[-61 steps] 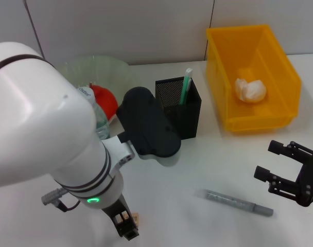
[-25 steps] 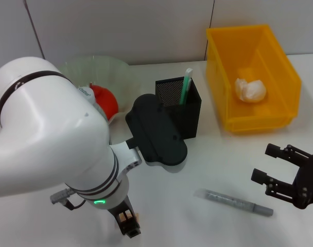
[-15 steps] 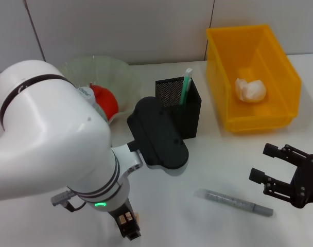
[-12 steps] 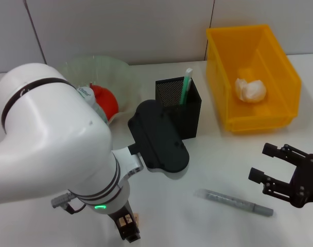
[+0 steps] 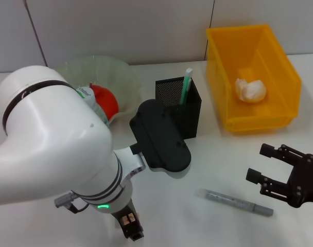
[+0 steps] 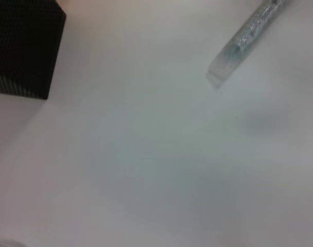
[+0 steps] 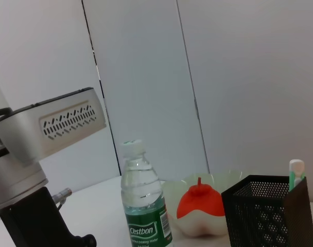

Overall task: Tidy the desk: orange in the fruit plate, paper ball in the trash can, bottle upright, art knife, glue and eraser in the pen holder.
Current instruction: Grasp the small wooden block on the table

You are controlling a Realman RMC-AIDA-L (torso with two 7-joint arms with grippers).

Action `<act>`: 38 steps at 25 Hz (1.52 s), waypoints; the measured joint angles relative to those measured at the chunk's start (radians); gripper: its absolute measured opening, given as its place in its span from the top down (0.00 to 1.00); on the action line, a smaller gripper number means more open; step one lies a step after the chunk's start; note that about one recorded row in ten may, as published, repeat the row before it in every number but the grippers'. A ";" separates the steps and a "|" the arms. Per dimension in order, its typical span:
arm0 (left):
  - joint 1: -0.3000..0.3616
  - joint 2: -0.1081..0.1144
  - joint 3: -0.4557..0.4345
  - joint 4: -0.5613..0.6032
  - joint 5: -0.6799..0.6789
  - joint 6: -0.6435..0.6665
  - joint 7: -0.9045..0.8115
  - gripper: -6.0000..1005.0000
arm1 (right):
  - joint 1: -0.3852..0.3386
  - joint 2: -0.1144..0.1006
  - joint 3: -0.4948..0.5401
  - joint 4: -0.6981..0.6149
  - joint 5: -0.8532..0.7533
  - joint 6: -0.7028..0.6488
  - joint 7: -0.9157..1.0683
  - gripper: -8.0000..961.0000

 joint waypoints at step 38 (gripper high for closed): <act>-0.004 0.000 0.015 -0.028 -0.004 -0.002 0.019 0.49 | 0.012 0.001 0.008 -0.021 -0.009 0.001 0.000 0.20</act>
